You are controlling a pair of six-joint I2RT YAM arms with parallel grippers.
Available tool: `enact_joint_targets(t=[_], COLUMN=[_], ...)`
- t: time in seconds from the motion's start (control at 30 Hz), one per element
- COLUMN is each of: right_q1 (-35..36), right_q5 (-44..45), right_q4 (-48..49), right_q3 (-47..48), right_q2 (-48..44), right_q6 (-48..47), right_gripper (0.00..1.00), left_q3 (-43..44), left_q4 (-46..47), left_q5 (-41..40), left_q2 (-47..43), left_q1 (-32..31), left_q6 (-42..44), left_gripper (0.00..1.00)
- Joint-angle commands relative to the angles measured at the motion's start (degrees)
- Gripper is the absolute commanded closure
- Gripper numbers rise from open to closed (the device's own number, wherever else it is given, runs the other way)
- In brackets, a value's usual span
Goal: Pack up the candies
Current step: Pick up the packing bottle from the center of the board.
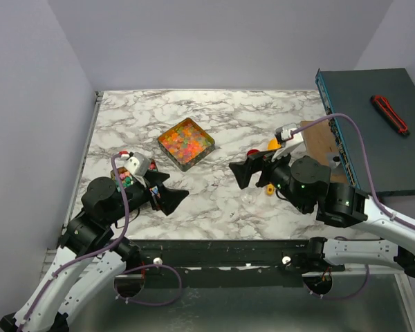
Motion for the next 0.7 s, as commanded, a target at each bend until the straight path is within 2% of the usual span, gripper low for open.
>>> enact_joint_targets(t=[0.0,0.43,0.67], right_q1=[0.2,0.2,0.2], right_q5=[4.2,6.5,7.3], right_q4=[-5.1,-11.2,-21.7], right_q3=[3.2,6.4,13.9], right_q2=[1.4,2.7,11.0], right_q6=[1.0,0.0,4.2], right_gripper=[0.00,0.00,0.02], left_q3=[-1.9,-1.8,-1.9], left_q4=[0.6,-1.3,-2.1], left_q5=[-3.3,-5.9,-8.6], left_q2=[-2.5,-3.0,-4.2], left_q1=[0.2,0.1,0.2], left_q6=[0.5,0.7,0.9], left_gripper=[0.01,0.01,0.01])
